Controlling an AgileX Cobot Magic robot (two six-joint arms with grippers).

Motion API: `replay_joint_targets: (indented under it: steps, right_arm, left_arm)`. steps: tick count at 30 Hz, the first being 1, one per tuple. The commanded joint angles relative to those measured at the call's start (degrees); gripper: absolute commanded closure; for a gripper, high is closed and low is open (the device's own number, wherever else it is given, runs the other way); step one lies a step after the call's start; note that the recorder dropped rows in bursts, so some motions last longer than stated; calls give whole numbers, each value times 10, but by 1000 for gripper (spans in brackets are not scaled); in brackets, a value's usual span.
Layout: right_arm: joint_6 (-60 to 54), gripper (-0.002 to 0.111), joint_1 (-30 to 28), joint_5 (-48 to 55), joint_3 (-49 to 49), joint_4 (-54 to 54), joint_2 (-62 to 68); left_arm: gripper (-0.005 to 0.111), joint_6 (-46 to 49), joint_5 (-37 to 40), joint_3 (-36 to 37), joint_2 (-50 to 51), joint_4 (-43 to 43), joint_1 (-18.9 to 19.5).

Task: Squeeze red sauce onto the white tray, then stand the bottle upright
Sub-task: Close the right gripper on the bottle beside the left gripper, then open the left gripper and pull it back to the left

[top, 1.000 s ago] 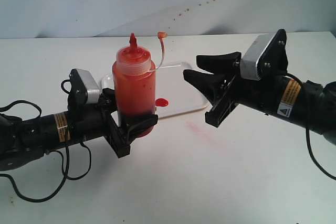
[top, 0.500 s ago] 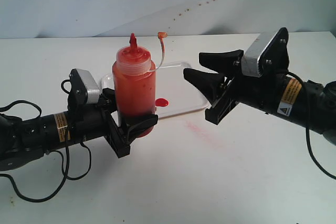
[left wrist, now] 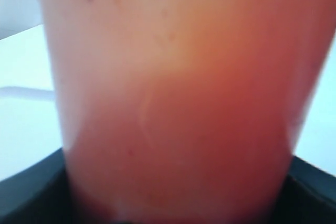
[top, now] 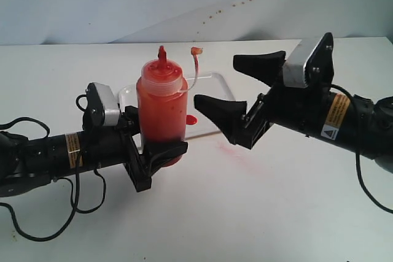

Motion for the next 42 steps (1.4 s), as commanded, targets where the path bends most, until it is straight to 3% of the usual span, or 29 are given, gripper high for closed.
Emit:
replay_joint_targets:
  steps: [1,11,17,19,26,28,30,32,33,39,42]
  right_arm:
    - [-5,3,45,-10,2,-3,1]
    - [-53,3,101,29,2,61,3]
    - [-50,3,101,1,2,87,37]
    - [-53,3,101,-56,2,93,68]
    - [-47,5,135,-35,-75,72,133]
    - [-46,18,146,-18,-77,99,133]
    - [-46,51,146,-3,-77,104,133]
    - [-37,103,146,27,-77,99,133]
    - [-35,108,146,31,-77,102,133]
    - [-35,108,146,30,-77,104,133]
    - [-35,108,146,30,-77,105,133]
  left_arm:
    - [107,-5,-31,-26,-3,73,0]
    - [107,-5,-31,-33,-3,85,0]
    - [107,-5,-31,-33,-3,99,-1]
    - [107,-5,-31,-33,-3,99,-1]
    - [107,-5,-31,-33,-3,99,-1]
    - [107,-4,-31,-33,-3,94,-1]
    - [107,-3,-31,-33,-3,85,-1]
    - [107,-3,-31,-33,-3,81,-1]
    - [107,-3,-31,-33,-3,77,-1]
    - [104,-4,-31,-33,-3,51,-1]
    - [92,-4,-31,-33,-3,48,-1]
